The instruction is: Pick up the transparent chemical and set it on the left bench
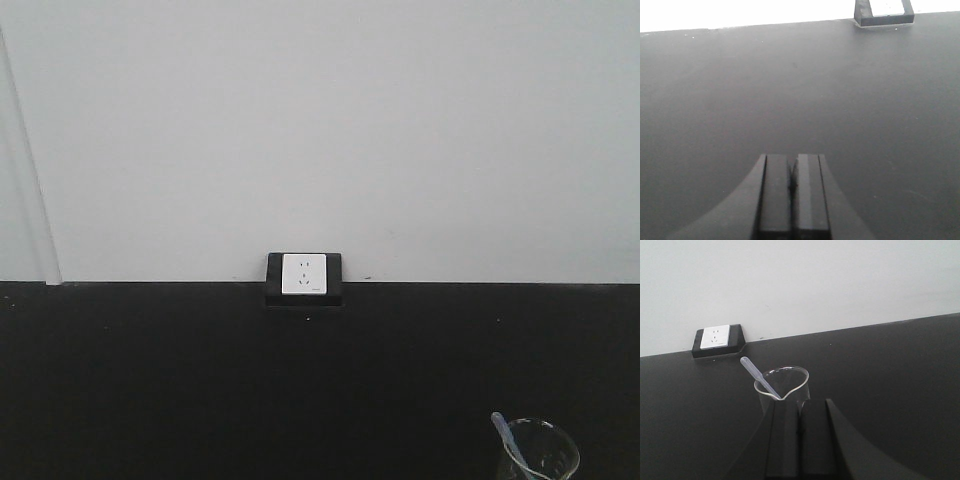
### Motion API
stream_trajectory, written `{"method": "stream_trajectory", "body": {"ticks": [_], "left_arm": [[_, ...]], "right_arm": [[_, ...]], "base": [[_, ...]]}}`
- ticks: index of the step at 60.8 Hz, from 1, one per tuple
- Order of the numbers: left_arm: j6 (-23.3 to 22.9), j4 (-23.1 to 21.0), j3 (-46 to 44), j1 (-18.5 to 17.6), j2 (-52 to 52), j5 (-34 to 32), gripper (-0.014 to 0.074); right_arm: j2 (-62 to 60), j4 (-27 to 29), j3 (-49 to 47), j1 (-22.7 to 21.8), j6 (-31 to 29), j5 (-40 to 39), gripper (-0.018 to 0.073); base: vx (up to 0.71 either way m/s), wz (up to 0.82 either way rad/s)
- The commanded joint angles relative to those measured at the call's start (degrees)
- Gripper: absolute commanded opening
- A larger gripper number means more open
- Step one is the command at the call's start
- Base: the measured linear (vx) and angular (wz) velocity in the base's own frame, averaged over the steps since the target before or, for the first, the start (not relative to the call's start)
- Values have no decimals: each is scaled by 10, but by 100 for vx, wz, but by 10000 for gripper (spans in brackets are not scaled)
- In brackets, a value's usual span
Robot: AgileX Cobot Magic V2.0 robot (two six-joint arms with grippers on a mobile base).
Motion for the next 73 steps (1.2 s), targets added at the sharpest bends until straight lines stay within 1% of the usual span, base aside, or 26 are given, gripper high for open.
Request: {"method": "stream_trajectory", "body": {"ticks": [1, 8, 16, 21, 26, 30, 40, 46, 54, 65, 68, 73], "left_arm": [[-4, 0, 9, -1, -11, -45, -4], [-4, 0, 9, -1, -11, -45, -4], [-4, 0, 9, -1, -11, -45, -4], [-4, 0, 9, -1, -11, -45, -4], [-4, 0, 9, -1, -11, -45, -4], [-4, 0, 9, -1, -11, -45, -4], [-4, 0, 9, -1, -11, -45, -4], [-4, 0, 9, -1, -11, -45, -4], [-4, 0, 9, -1, -11, -45, -4], [-4, 0, 9, -1, -11, -45, -4], [-4, 0, 9, -1, -11, -45, -4], [-4, 0, 9, -1, -11, -45, -4]], "right_arm": [[-7, -5, 5, 0, -4, -50, -8], [-7, -5, 5, 0, -4, -52, -8], [-7, -6, -6, 0, -5, -98, -8], [-1, -8, -43, 0, -8, -106, -8], [27, -22, -89, 0, -20, -105, -8], [67, -40, -123, 0, -33, -105, -8], [219, -92, -211, 0, -61, -108, -8], [314, -115, -252, 0, -63, -134, -8], [423, -116, -283, 0, -62, -163, -8], [511, -108, -285, 0, -62, -226, 2], [533, -108, -285, 0, -62, -246, 17], [559, -108, -285, 0, -62, -270, 66]], "base": [[0, 0], [0, 0], [0, 0], [0, 0], [0, 0], [0, 0], [0, 0], [0, 0], [0, 0], [0, 0], [0, 0], [0, 0]]}}
